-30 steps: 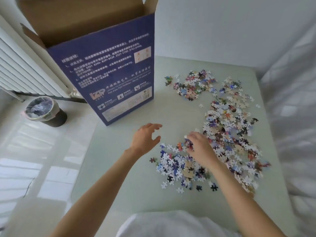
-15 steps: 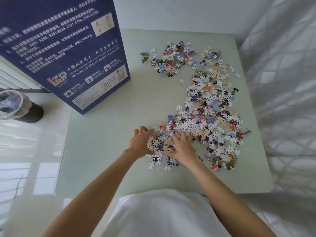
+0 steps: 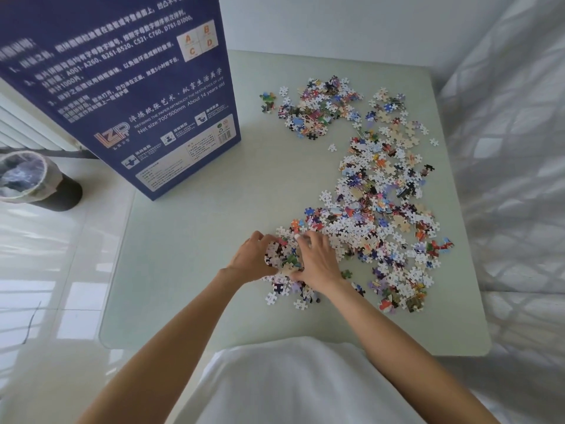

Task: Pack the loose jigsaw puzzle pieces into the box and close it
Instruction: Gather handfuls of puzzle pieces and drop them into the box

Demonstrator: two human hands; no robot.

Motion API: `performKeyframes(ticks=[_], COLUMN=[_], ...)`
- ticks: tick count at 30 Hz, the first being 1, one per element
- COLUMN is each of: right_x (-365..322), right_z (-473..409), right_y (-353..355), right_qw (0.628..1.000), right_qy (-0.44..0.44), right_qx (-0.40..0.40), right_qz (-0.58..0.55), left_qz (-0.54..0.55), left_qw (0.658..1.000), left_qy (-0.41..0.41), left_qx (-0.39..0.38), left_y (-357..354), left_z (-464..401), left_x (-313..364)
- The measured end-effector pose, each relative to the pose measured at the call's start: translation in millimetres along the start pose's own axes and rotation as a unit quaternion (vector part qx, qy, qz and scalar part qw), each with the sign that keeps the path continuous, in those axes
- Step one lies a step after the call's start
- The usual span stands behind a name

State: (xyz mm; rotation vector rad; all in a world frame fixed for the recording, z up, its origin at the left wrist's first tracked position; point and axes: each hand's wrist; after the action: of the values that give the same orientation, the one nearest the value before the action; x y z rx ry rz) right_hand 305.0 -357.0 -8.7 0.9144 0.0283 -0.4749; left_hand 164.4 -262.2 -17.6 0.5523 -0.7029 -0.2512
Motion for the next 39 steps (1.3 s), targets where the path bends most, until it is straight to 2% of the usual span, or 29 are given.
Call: performKeyframes(ticks=[16,26,31,39], right_x=[-4.2,-3.3,3.8,17.7], right_z=[-8.7,-13.5,-11.4,-2.0], right_y=[3.8,7.5,3.9,6.9], right_qw=[0.999,0.998,0.998,0.998], right_qy=[-0.007,0.000,0.021,0.026], right_qx=[-0.027,-0.055,-0.017,0.023], right_qz=[-0.035,-0.042,-0.049,-0.061], left_qz=[0.035,0.016,0.001,-0.008], left_qw=[0.999,0.999,0.998,0.999], left_qy=[0.009,-0.027,-0.044,-0.028], left_qx=[0.025,-0.019,-0.037,0.036], left_y=[3.5,6.8,6.6,-0.6], left_z=[-8.1,-6.9,-4.3,-3.7], left_x=[4.4,3.3,0.7,7.1])
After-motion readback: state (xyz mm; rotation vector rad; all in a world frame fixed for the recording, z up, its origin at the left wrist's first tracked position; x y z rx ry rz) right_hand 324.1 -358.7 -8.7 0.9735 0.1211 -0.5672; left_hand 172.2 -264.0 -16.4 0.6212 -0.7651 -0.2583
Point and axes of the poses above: each hand's wrist, its own z-axis away from the middle knuckle, its own y-axis out of the back of the hand, x = y × z, and after that the axes turned 13 degrees about -x, right-handed
